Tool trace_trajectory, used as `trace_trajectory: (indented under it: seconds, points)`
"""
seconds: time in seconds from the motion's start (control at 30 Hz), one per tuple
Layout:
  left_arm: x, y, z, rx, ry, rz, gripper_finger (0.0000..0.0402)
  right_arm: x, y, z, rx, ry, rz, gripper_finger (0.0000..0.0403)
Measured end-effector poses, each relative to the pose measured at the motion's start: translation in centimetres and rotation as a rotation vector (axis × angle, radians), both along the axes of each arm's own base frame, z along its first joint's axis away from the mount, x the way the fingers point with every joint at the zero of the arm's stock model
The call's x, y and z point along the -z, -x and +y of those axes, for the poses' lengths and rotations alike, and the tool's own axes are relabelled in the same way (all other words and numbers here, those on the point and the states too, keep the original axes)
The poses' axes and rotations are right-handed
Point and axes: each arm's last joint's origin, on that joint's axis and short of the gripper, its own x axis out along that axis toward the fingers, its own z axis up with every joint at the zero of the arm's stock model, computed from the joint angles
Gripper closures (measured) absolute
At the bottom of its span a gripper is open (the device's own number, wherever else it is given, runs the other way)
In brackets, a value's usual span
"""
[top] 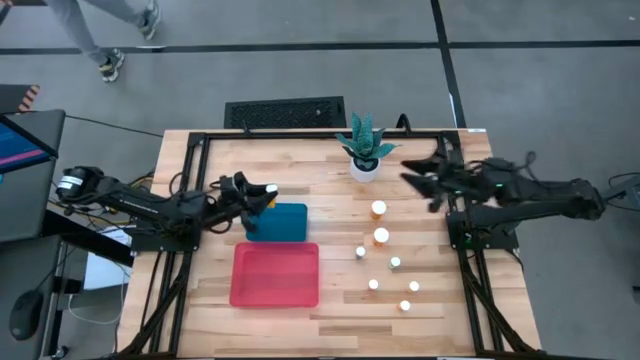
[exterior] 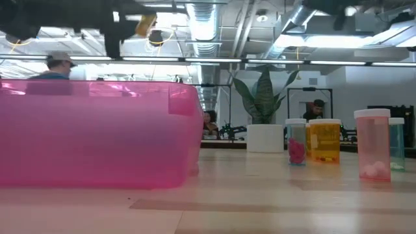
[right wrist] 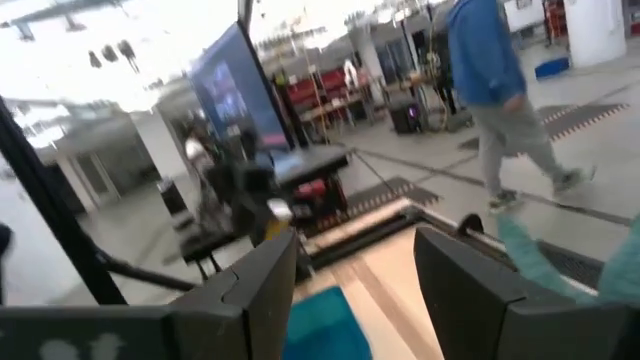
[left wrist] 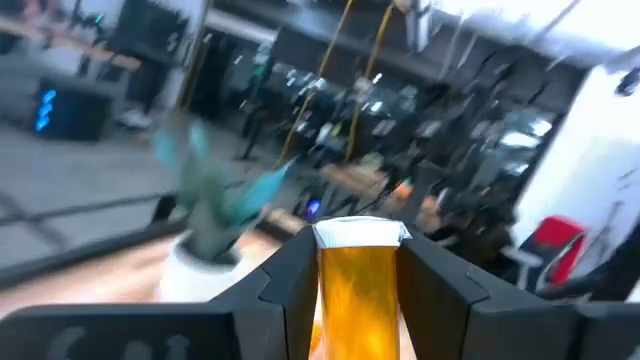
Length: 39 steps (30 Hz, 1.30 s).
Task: Pick and place medicine bottles into bin by pill shape (circle, oval)
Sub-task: Put the orange tablet bottle into the blue bin
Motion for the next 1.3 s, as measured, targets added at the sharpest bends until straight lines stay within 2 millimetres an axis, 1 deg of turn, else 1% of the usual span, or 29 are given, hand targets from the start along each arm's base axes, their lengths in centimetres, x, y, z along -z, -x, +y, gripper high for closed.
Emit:
trace_trajectory:
  seconds: [0.17,0.27,0.33,0.43,0.6,0.7,0.8,0.93,1.1,1.3]
  points:
    - [-2.3,-0.5,-0.2,0.029,-0.043,-0.063,0.0290,1.7,-5.9,0.0,-0.041,0.034,0.036,0.0185]
    - [-3.3,-0.7,-0.2,0.030,-0.054,-0.085,0.0290,2.0,-9.1,0.1,-0.076,0.040,0.014,0.0185]
    - [-3.8,-0.8,-0.3,0.039,-0.071,-0.097,0.0290,2.3,-11.3,0.1,-0.116,0.043,0.060,0.0185]
    - [-4.2,-0.8,-0.3,0.040,-0.087,-0.104,0.0290,2.0,-14.7,0.3,-0.194,0.070,0.095,0.0185]
    - [-4.3,-0.8,-0.3,0.043,-0.087,-0.106,0.0290,0.9,-20.0,0.1,-0.316,0.083,0.089,0.0178]
    - [-4.4,-0.8,-0.3,0.049,-0.088,-0.124,0.0290,0.6,-22.6,-0.3,-0.336,0.081,0.090,0.0166]
    - [-4.8,-0.7,-0.4,0.062,-0.109,-0.161,0.0290,0.4,-24.5,-0.7,-0.339,0.070,0.086,0.0149]
    - [-4.9,-0.6,-0.4,0.064,-0.132,-0.168,0.0290,-0.4,-26.4,-1.1,-0.375,0.075,0.051,0.0138]
    - [-5.3,-0.4,-0.4,0.048,-0.158,-0.199,0.0290,-1.3,-28.1,-1.1,-0.406,0.085,0.022,0.0137]
    - [-5.6,-0.3,-0.3,0.029,-0.194,-0.226,0.0290,-0.9,-29.7,-1.1,-0.424,0.059,0.026,0.0137]
